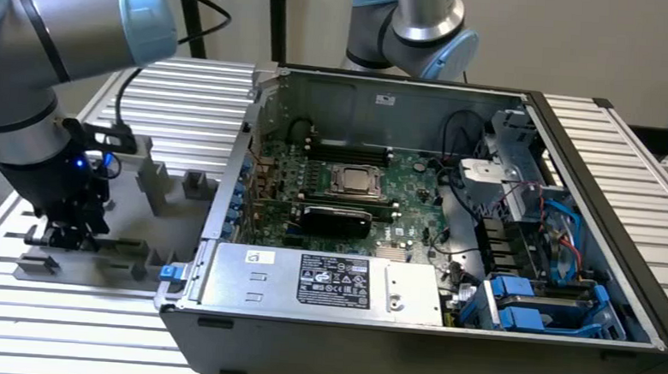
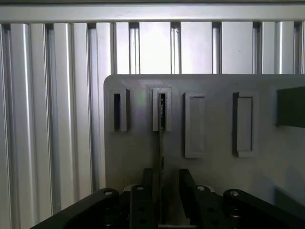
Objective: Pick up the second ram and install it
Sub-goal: 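Pick up the second ram and move it above second insertion slot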
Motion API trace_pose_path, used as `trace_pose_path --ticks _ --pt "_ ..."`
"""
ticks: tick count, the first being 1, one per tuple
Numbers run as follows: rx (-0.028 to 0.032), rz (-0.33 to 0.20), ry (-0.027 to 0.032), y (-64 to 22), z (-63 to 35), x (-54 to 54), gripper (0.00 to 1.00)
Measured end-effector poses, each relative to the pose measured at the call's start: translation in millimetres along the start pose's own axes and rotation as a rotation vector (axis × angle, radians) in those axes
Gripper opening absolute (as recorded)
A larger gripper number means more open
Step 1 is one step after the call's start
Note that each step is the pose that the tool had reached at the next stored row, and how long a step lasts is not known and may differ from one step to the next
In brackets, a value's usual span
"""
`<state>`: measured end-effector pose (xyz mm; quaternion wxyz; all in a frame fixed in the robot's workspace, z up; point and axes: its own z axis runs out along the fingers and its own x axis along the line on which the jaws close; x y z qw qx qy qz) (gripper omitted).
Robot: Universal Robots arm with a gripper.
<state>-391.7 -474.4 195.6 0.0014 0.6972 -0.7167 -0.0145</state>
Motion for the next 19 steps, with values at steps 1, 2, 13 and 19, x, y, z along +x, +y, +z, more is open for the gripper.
trace_pose_path --ticks 1,2,13,19 --pt "0.0001 -0.001 -0.0001 -0.3 0.2 0.0 1.0" --pt "0.0001 -0.001 -0.0001 -0.5 0.3 0.0 1.0" --pt "0.0 -0.006 0.0017 -0.8 0.9 0.1 1.0" --pt "0.0 -0.015 0.0113 -0.7 1.3 0.1 0.0"
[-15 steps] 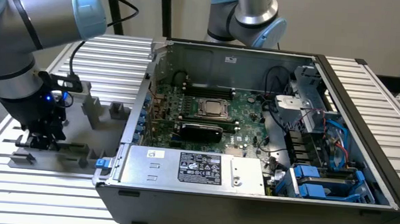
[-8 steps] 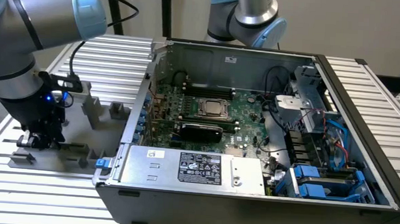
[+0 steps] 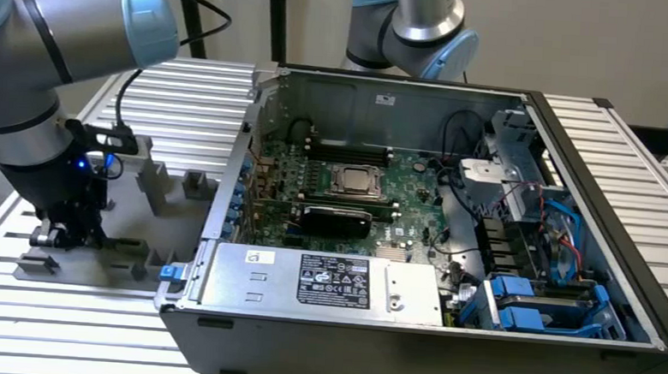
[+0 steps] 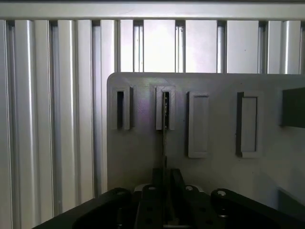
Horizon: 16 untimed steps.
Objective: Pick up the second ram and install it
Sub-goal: 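Pick up the second ram and move it above second insertion slot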
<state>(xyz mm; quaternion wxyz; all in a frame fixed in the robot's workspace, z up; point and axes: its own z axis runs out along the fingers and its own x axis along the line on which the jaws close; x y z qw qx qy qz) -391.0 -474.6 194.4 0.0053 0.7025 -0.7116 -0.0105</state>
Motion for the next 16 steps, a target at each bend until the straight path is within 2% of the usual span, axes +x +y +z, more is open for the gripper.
trace_pose_path --ticks 16 --pt "0.0001 0.003 0.0013 0.0 0.0 -0.1 0.0"
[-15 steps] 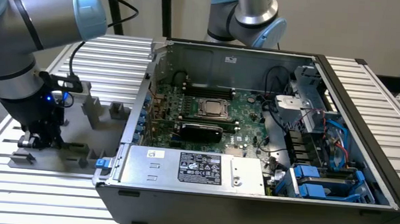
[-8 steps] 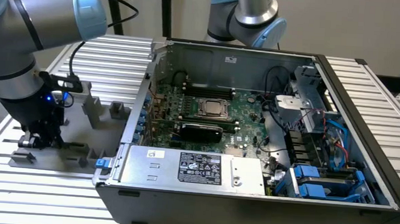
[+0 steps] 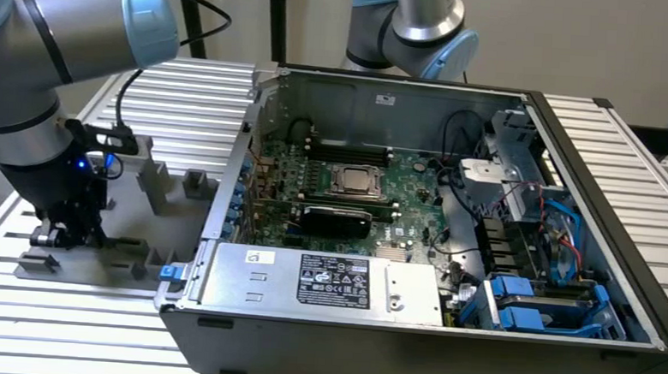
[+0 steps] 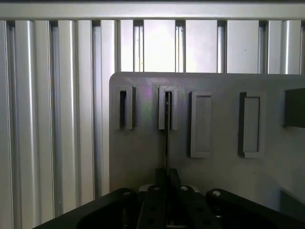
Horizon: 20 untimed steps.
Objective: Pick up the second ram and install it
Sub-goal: 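Pick up the second ram and move it above second insertion slot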
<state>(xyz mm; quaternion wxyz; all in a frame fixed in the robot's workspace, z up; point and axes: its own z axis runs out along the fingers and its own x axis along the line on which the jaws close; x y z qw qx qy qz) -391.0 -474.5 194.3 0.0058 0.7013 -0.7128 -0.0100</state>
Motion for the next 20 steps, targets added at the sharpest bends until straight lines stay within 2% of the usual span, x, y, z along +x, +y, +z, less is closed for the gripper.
trace_pose_path --ticks 5,9,20 --pt "-0.0001 0.0 0.0001 0.0 -0.7 0.0 0.0" --pt "-0.0001 0.0 0.0001 0.2 -7.9 -0.1 0.0" --pt "0.0 0.0 0.0 0.8 -56.5 -0.4 0.0"
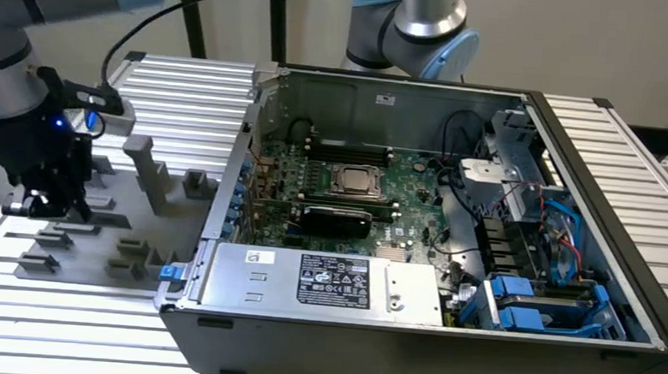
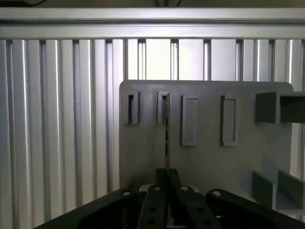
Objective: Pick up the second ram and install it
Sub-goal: 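Pick up the second ram and move it above second insertion slot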
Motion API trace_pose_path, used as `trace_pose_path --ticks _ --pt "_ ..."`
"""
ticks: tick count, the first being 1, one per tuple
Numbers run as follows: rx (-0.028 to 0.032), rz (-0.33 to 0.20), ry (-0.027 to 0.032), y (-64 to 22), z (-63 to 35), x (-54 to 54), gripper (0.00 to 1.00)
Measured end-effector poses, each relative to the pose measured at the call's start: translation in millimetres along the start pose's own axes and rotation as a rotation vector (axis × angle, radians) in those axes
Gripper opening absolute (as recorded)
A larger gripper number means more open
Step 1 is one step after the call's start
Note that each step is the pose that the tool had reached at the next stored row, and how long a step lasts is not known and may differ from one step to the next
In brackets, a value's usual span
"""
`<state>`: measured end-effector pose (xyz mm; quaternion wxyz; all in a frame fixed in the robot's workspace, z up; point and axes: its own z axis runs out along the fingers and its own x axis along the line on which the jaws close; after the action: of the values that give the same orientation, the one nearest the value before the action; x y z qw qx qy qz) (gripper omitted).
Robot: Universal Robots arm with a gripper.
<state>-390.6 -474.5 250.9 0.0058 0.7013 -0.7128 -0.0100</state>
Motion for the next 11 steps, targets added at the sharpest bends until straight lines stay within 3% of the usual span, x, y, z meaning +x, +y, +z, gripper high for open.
trace_pose_path --ticks 11 --pt "-0.0001 0.0 0.0 -1.7 -50.2 -0.3 0.0"
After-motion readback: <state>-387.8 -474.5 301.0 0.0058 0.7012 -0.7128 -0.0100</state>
